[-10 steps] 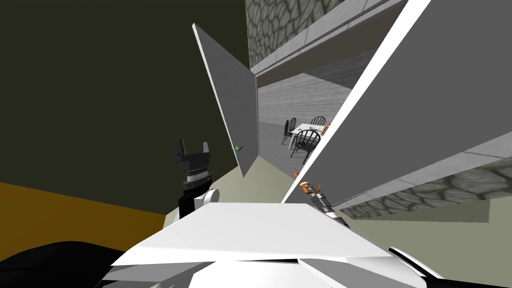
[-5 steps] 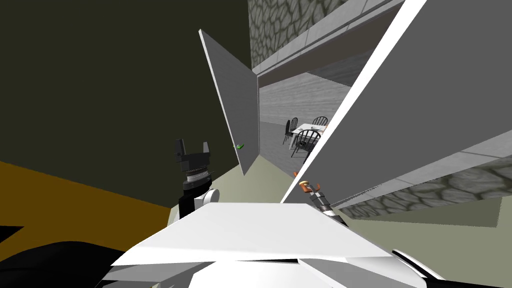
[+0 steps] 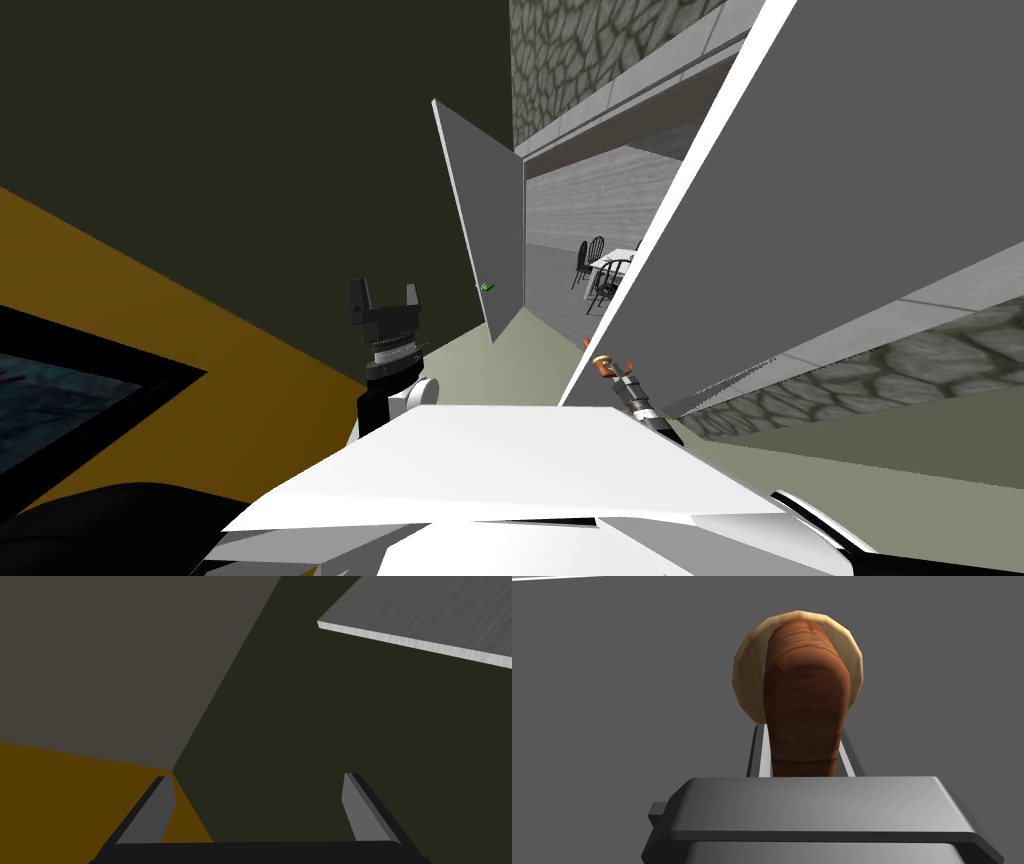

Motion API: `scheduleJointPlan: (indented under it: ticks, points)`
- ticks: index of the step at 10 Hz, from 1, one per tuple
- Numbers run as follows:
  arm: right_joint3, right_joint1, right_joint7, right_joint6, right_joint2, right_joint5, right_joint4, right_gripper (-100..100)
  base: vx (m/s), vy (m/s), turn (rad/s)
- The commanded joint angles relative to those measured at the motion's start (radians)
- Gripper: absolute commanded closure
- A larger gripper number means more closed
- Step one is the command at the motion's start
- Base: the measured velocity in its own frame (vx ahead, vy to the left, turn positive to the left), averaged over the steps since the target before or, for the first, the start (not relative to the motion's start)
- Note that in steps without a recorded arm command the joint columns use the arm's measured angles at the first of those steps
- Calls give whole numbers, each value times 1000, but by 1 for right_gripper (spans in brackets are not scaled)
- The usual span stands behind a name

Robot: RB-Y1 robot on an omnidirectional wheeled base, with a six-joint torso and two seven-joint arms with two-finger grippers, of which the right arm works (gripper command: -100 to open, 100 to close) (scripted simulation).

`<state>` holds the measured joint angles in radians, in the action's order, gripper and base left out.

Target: Pull the door open

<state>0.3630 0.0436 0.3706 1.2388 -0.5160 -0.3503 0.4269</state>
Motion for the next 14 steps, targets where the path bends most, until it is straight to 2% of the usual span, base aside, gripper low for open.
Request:
scheduleJointPlan:
  ticks: [1,2,3,5,7,8,14]
  points:
    - [-24,-12,-5,-26,17,23,7,100,-213,-82,164]
    - [-42,-19,-10,-45,26,35,14,100,-217,-55,168]
    - [-42,-19,-10,-45,26,35,14,100,-129,-42,56]
    - [-88,-39,-22,-92,49,68,31,100,-165,-80,167]
    - [-107,-47,-28,-111,58,81,38,100,-169,-64,126]
    - [-134,-59,-35,-138,71,99,47,100,-182,-63,155]
    - [-218,-96,-59,-224,112,159,78,100,-195,-69,136]
